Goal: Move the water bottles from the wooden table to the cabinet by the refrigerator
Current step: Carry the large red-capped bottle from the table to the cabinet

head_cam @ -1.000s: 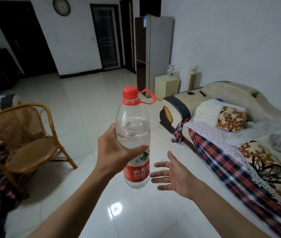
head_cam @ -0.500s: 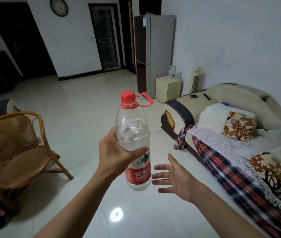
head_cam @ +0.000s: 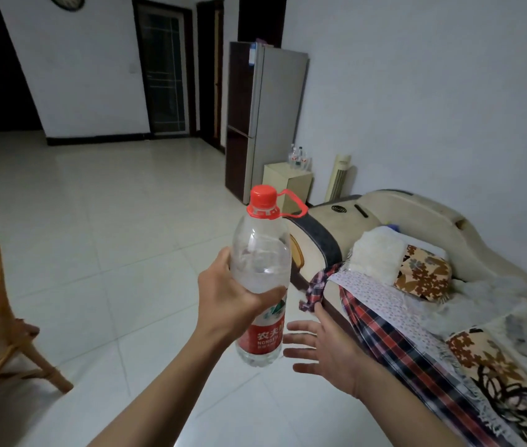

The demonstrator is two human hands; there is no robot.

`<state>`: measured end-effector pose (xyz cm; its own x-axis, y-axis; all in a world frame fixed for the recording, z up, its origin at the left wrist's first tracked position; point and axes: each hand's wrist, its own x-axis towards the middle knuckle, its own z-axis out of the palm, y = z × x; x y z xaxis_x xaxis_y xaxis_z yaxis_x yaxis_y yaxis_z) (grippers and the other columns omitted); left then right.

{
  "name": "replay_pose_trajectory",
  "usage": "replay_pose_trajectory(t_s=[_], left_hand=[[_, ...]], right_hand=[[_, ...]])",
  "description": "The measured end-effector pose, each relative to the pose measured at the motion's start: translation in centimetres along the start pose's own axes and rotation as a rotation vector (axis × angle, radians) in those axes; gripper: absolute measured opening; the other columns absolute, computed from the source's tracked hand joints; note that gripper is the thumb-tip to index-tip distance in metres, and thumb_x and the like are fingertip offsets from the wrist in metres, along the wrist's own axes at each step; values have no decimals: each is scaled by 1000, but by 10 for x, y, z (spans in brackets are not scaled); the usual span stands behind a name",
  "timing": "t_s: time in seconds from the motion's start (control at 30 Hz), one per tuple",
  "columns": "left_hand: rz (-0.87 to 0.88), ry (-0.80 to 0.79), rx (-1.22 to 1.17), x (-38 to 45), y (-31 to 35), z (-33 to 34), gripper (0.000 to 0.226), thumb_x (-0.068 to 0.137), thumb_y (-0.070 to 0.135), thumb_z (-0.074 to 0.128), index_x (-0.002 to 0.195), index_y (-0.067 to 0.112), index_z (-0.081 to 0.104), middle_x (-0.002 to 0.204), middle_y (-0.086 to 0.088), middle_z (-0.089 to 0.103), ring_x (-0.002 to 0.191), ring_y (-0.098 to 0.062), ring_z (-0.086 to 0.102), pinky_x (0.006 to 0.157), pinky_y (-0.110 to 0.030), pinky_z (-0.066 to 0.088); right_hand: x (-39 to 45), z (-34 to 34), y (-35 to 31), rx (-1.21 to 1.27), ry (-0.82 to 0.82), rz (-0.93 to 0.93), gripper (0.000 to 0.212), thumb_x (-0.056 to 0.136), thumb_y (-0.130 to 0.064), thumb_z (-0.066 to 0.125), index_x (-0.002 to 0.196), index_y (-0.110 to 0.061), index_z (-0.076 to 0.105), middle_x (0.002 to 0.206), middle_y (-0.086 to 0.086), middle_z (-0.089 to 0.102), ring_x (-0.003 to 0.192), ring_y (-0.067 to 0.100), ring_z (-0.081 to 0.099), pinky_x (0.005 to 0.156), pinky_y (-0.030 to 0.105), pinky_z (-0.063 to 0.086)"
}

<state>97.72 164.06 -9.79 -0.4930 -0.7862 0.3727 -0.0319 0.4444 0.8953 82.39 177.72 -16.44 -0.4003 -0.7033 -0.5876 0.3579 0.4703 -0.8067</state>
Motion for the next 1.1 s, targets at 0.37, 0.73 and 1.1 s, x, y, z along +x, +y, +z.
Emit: replay_pose_trajectory(t_s=[0.37,0.73,1.1], left_hand=[[-17,-67,39,133,-65,25,76,51,60,82,117,27,63,102,14,70,87,-5,70,71,-15,56],[-11,-122,101,306,-95,93,78,48,50,88,117,21,63,104,7,71,89,-12,72,79,-37,63],[-9,-111,8,461,-156,124,81,43,52,86,115,20,64,103,7,73,89,-10,72,75,-28,62]], right_hand=[[124,-5,-61,-8,-38,-2,78,88,-78,25,125,-20,62,118,2,73,110,24,69,93,42,56],[267,-51,-178,27,-72,-43,73,93,-72,26,124,-15,61,119,6,71,112,28,66,99,45,51],[395,-69,-277,16,23,-59,75,91,-73,29,120,-14,64,113,8,73,109,31,66,89,43,53]])
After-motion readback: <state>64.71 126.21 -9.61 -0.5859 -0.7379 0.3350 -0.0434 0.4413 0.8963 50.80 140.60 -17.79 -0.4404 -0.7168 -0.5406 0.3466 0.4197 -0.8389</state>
